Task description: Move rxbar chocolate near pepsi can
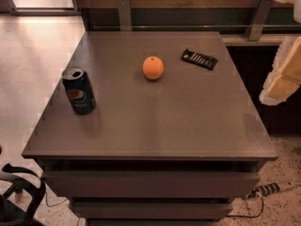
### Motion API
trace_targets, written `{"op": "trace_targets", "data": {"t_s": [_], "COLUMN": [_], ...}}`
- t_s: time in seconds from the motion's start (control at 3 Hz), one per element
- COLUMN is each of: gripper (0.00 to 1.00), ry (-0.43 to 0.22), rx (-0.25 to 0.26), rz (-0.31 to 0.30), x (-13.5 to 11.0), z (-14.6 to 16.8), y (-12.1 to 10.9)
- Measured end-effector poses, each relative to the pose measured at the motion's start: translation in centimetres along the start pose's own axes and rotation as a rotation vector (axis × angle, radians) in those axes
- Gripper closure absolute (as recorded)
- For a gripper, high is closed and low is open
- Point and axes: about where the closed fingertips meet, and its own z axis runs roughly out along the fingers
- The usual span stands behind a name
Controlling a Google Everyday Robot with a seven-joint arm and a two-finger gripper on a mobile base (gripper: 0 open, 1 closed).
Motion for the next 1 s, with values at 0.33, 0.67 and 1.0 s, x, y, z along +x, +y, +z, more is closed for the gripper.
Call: {"op": "trace_targets", "data": {"t_s": [0.33, 0.67, 1.0], "gripper": [0.0, 0.0, 0.0], "ry": [-0.043, -0.109, -0.165], "rx": [0.022, 0.034, 0.022], "rz": [0.035, 0.098, 0.16], "x": [1.0, 2.8, 4.2], "z": [0.4, 2.0, 4.4], "y": [-2.3, -5.6, -8.6]}}
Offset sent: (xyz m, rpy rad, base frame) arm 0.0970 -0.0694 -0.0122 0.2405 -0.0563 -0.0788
